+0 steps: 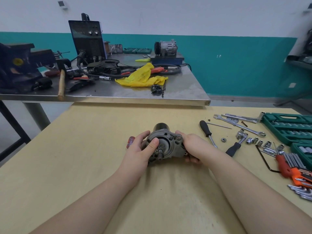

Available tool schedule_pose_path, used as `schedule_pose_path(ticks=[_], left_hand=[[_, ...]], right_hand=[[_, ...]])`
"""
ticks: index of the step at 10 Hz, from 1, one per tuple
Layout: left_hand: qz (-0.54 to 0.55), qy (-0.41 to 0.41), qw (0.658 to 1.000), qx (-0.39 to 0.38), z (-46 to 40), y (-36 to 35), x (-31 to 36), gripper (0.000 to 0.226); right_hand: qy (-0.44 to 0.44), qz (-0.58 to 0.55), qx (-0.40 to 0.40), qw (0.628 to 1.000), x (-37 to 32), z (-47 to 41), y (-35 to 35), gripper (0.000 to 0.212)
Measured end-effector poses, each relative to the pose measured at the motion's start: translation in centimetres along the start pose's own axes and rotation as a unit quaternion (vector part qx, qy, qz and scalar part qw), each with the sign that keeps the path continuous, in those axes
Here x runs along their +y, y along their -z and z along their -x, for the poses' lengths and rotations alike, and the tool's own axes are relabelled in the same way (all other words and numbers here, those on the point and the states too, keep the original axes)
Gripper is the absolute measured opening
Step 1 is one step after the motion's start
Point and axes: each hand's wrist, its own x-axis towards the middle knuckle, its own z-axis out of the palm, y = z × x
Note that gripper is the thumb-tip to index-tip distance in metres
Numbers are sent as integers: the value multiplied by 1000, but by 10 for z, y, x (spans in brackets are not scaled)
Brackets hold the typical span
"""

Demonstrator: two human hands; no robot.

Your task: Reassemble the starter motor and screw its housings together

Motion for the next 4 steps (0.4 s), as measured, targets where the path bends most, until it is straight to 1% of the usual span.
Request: schedule_pose_path(ticks=[1,2,3,4], left_hand=[[-20,-7,1000,-1,0,0,0,66],[-36,0,999,-3,0,1,0,59],[-47,4,999,8,1,2,-2,61],[-64,-41,997,18,7,5,8,60]], right_hand=[[2,7,1,1000,-1,0,0,64],[8,26,8,1000,0,0,1,66],[41,53,20,998,1,-4,4,73],[98,91,75,988,-3,1,12,65]])
